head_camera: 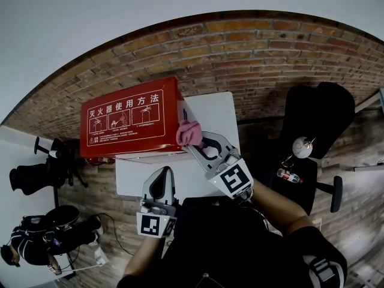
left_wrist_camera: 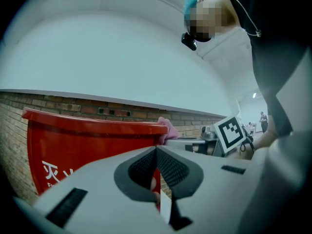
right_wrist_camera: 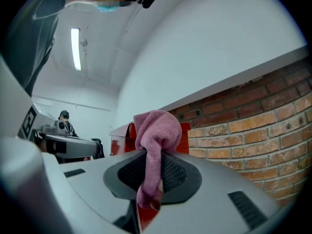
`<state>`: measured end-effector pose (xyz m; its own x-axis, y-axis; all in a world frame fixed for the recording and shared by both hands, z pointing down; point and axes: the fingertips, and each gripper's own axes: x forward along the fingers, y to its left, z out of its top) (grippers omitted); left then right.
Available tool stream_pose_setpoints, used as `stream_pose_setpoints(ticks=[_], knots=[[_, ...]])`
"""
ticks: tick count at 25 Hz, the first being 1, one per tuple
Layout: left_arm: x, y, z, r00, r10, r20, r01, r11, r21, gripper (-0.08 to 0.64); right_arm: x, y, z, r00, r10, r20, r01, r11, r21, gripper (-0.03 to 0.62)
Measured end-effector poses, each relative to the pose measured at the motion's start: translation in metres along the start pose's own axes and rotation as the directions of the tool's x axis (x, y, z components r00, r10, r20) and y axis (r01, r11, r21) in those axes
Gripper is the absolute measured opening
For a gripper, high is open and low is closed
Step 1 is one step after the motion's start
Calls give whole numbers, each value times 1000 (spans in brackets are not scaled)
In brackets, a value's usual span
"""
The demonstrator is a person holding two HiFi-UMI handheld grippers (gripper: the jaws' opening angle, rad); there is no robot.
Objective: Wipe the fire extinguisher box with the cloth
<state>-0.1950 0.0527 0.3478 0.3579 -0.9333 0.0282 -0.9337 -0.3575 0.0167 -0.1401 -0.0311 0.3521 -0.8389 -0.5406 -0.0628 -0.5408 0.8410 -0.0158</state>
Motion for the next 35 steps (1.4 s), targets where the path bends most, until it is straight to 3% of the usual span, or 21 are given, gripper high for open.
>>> stream_pose_setpoints(ticks=[2, 14, 35], knots=[[0, 2, -2, 1000, 3, -1, -3, 1000, 5, 48, 0, 0, -1, 1000, 8, 2, -8, 999, 40, 69], [-2, 2, -9, 999, 12, -29, -11, 1000, 13, 48, 1, 0, -15, 1000, 14, -7, -14, 997, 70, 69], [-1, -3, -8, 999, -12, -32, 13, 999, 38, 48, -1, -3, -87, 994, -15, -110, 34, 985, 167, 70]])
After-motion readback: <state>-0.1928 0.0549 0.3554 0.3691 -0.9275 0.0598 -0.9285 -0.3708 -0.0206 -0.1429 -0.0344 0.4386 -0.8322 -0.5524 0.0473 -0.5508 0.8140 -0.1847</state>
